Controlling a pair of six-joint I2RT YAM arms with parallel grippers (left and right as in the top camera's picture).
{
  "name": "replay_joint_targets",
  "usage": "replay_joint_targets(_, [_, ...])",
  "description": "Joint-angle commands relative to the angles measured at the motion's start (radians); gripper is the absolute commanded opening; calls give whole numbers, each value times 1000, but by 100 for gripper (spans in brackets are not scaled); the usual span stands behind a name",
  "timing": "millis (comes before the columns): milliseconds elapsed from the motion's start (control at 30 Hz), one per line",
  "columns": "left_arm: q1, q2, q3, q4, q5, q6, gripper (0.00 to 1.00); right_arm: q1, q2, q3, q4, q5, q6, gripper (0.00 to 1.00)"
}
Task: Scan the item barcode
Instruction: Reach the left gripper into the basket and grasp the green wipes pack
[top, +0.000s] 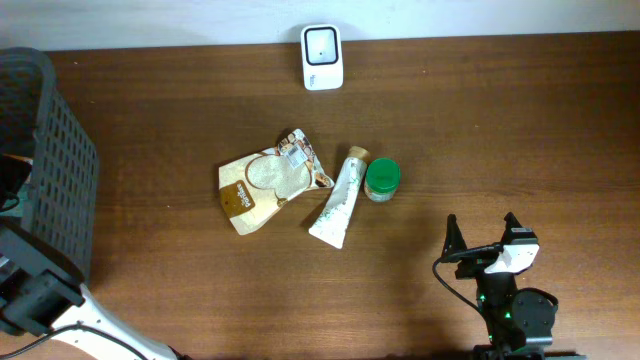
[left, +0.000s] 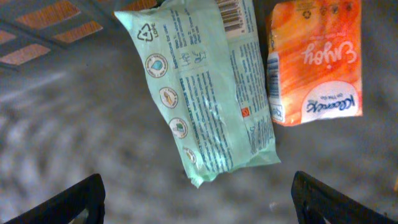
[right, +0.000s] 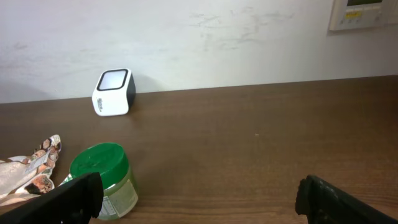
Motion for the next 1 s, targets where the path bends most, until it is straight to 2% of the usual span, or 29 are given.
replay_joint_targets(0, [8, -2, -43, 43, 0, 16, 93, 8, -8, -9, 2, -5, 7, 98])
replay_joint_targets(333, [9, -2, -99, 125, -32, 16, 93, 8, -8, -9, 2, -5, 7, 98])
replay_joint_targets(600, [14, -2, -183, 272, -35, 16, 93, 8, -8, -9, 2, -5, 7, 98])
replay_joint_targets(867, [14, -2, -253, 405, -34, 16, 84, 8, -8, -9, 2, -5, 7, 98])
replay_joint_targets(967, [14, -1, -278, 425, -34, 16, 75, 8, -8, -9, 2, -5, 7, 98])
